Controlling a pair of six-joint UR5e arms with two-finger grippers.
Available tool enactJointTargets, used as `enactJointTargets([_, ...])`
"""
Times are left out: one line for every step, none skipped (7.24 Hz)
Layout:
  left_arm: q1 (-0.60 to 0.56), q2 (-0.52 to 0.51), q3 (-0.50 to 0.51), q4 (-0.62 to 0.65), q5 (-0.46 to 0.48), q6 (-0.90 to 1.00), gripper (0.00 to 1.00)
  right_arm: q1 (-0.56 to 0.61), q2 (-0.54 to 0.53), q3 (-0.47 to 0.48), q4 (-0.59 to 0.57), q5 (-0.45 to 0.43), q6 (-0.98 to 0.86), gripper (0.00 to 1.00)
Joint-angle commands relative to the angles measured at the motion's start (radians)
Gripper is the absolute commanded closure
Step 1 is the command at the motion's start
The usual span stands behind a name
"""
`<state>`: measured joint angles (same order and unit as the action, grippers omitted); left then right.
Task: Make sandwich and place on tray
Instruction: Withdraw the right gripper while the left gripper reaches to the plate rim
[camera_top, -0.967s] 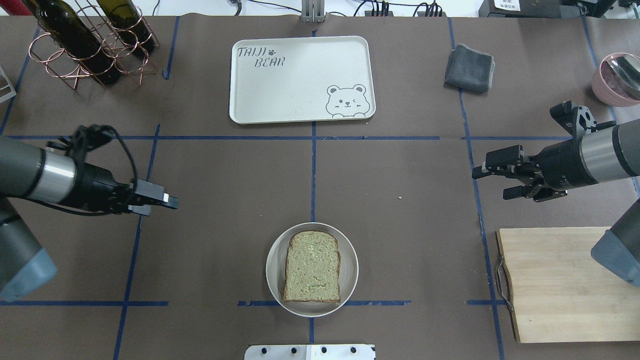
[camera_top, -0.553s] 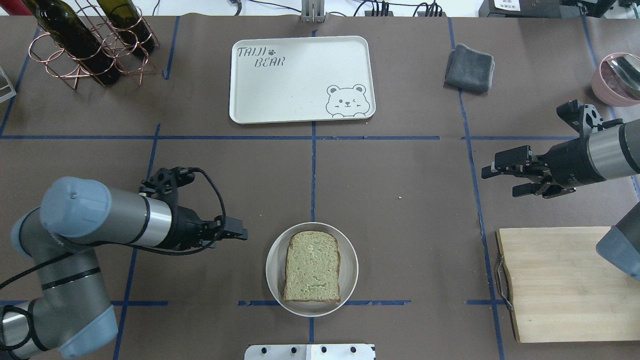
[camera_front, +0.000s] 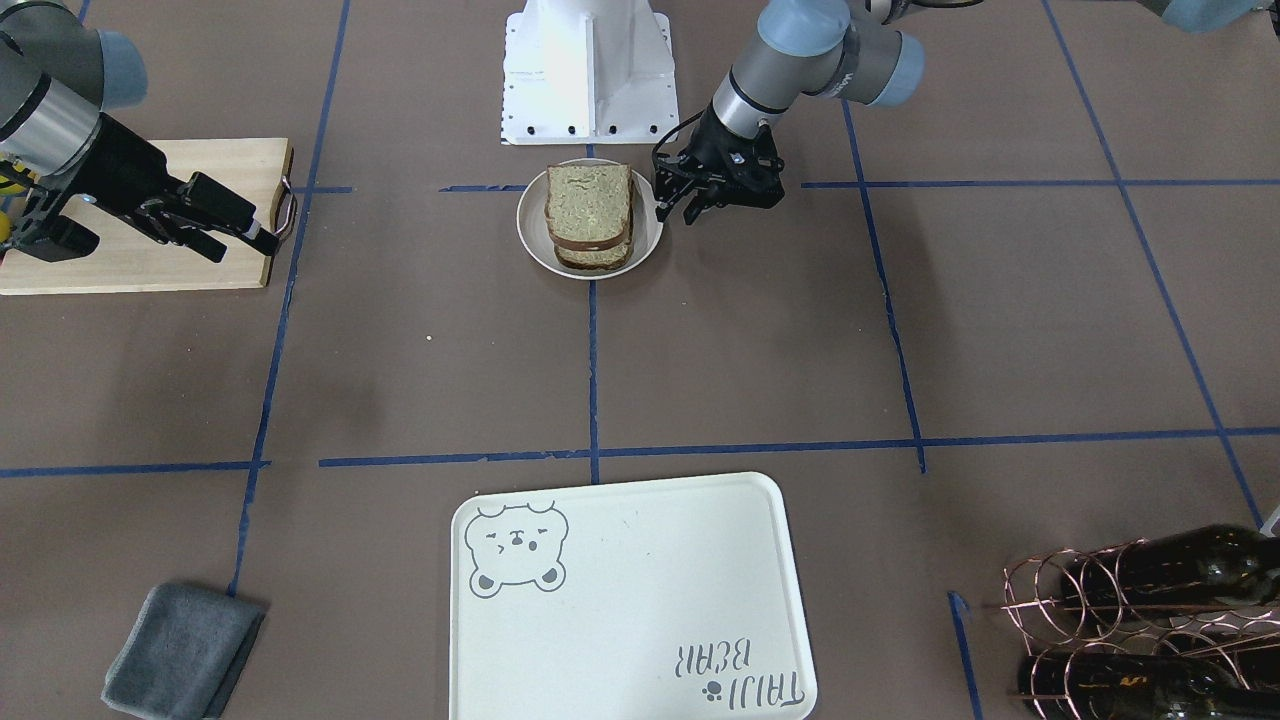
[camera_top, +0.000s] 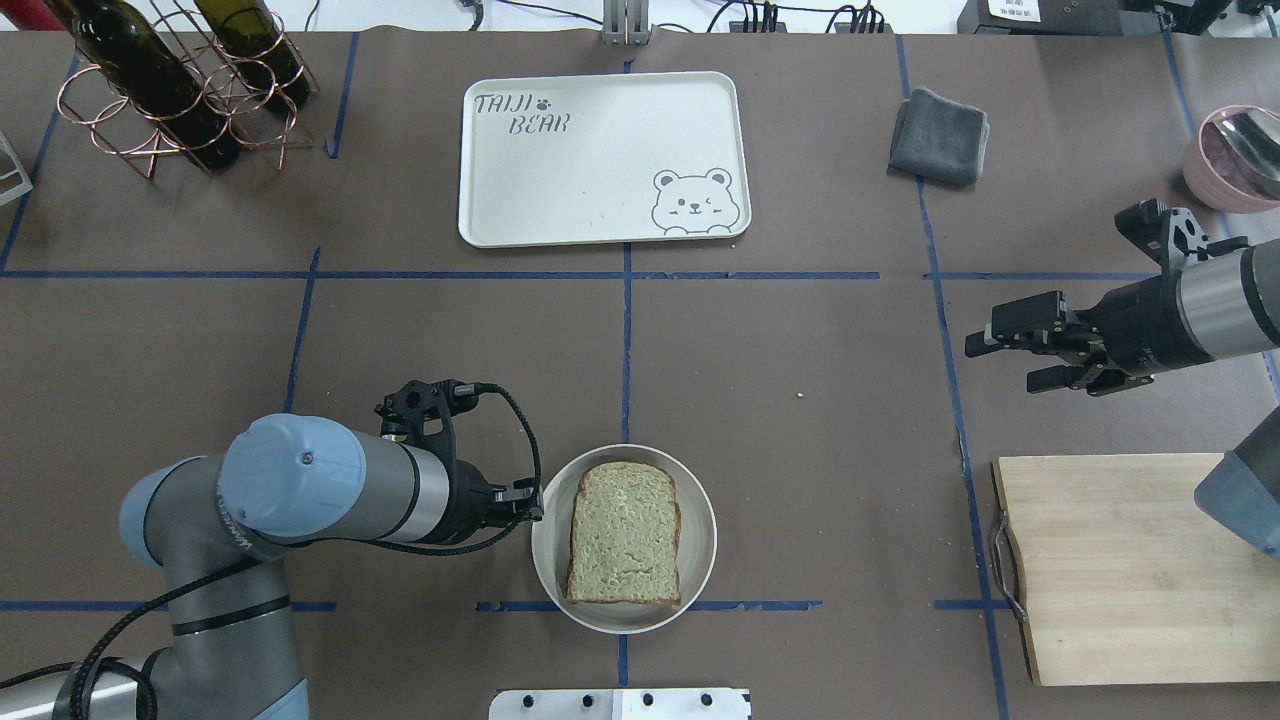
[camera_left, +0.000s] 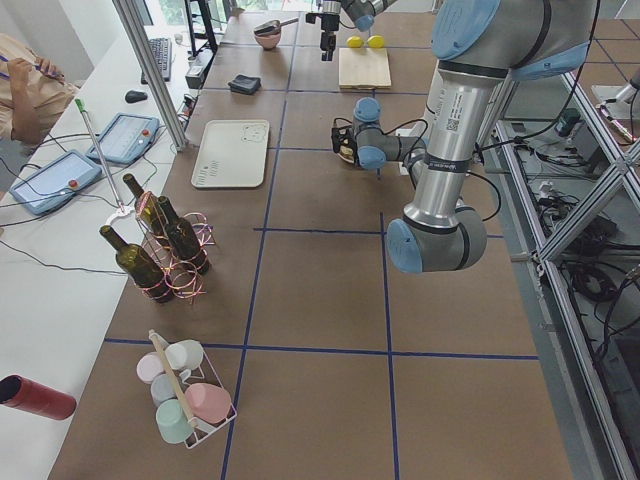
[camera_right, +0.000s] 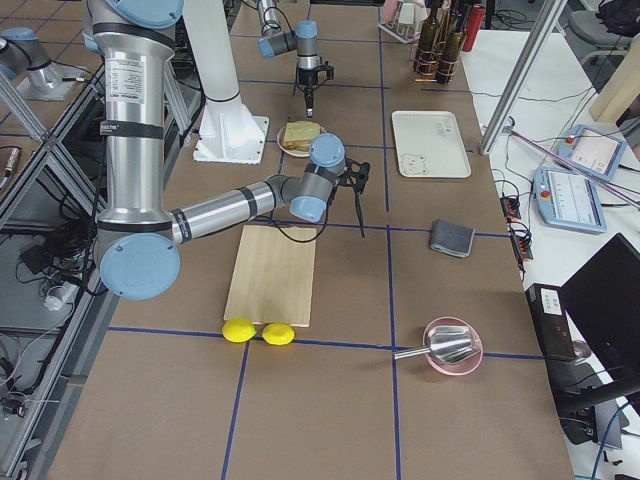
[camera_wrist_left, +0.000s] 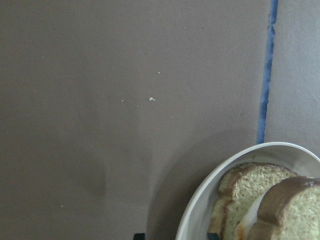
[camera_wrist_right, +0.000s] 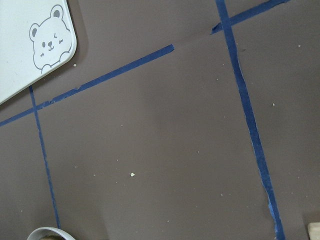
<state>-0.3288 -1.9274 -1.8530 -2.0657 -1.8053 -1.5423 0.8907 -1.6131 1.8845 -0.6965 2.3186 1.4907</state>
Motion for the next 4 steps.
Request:
enactJointTargets([0.019, -0.016, 0.024, 0.002, 0.003, -0.001, 0.57, -0.001, -0.002, 0.001, 0.0, 0.002, 0.0, 0.0])
enactJointTargets([0.03, -0.019, 0.035, 0.001, 0.001, -0.001, 0.57, -0.001, -0.002, 0.001, 0.0, 0.001, 0.0, 0.0])
enactJointTargets([0.033, -0.019, 0.037, 0.001, 0.001, -0.001, 0.57, -0.001, -0.002, 0.001, 0.0, -0.004, 0.0, 0.0])
enactJointTargets([0.043, -0.019, 0.038, 0.001, 0.001, -0.001, 0.58, -0.001, -0.004, -0.002, -0.001, -0.004, 0.0, 0.0])
